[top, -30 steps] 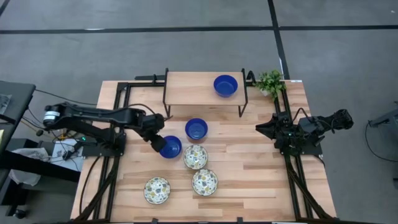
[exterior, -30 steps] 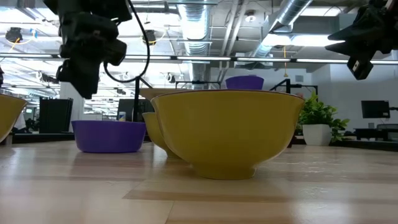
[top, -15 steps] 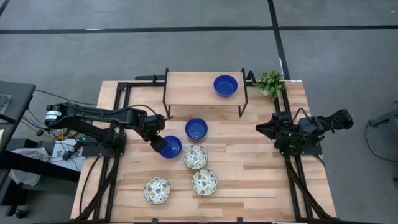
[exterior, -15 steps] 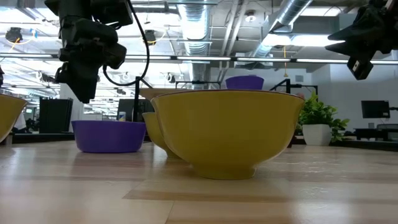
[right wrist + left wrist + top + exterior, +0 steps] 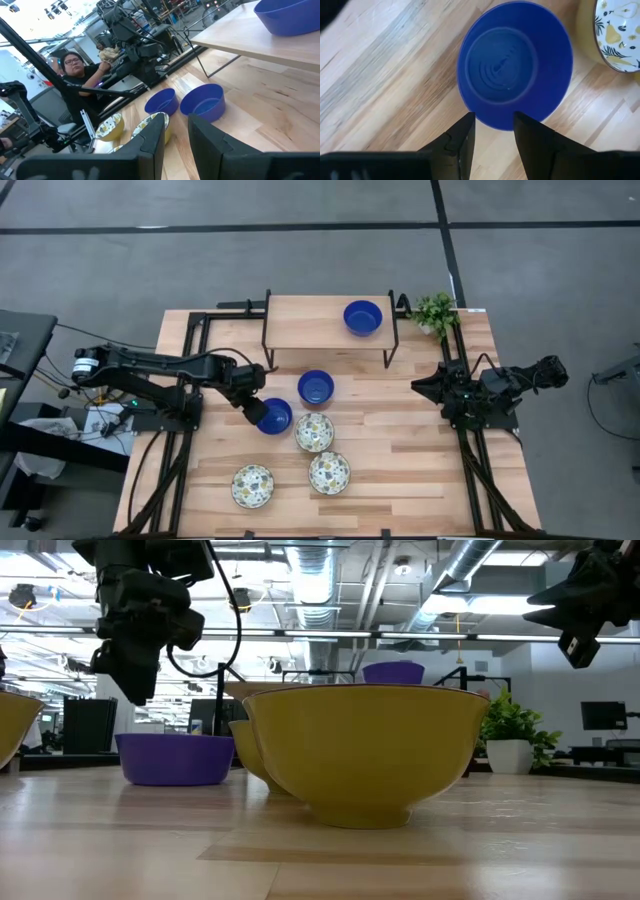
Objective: Pick & Place Mini bowls
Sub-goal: Stack the left blue bowl on the blue bowl on the shelf
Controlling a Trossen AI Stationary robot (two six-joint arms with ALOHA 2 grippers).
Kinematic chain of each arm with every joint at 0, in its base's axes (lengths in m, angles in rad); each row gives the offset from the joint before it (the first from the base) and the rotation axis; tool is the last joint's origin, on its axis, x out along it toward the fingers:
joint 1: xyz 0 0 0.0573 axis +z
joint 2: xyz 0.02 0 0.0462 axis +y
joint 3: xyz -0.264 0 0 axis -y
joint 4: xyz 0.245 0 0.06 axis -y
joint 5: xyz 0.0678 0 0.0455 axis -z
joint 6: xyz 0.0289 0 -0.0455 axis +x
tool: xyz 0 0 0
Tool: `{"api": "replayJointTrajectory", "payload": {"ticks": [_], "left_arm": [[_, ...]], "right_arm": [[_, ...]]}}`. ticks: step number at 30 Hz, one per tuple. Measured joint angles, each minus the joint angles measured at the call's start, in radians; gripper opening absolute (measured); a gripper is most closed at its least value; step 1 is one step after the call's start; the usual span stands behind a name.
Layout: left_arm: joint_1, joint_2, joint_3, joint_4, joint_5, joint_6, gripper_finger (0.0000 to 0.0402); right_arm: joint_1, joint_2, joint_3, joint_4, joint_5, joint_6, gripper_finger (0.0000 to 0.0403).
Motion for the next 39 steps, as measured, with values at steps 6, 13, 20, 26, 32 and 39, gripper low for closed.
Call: {"api": "replayJointTrajectory", "payload": {"ticks": [6, 13, 20, 26, 32, 39], "left_arm": [[-0.037, 0.000, 0.000, 0.026, 0.038, 0.016, 0.0131], [-0.202, 0.000, 0.000, 0.132, 0.109, 0.053, 0.0131], [-0.323, 0.000, 0.000, 0.132, 0.093, 0.113, 0.0131], [-0.346, 0.000, 0.000, 0.139, 0.014, 0.268, 0.0131], [-0.345, 0.001, 0.000, 0.180, -0.054, 0.480, 0.0131], [-0.345, 0.041, 0.000, 0.192, -0.060, 0.595, 0.0131]], "right_arm": [[0.000, 0.000, 0.000, 0.000, -0.002, 0.000, 0.0075], [0.000, 0.000, 0.000, 0.000, -0.005, 0.017, 0.0075], [0.000, 0.000, 0.000, 0.000, -0.005, 0.025, 0.0075], [0.000, 0.000, 0.000, 0.000, -0.005, 0.031, 0.0075], [0.000, 0.000, 0.000, 0.000, -0.006, 0.072, 0.0075], [0.000, 0.000, 0.000, -0.001, -0.006, 0.071, 0.0075]]}}
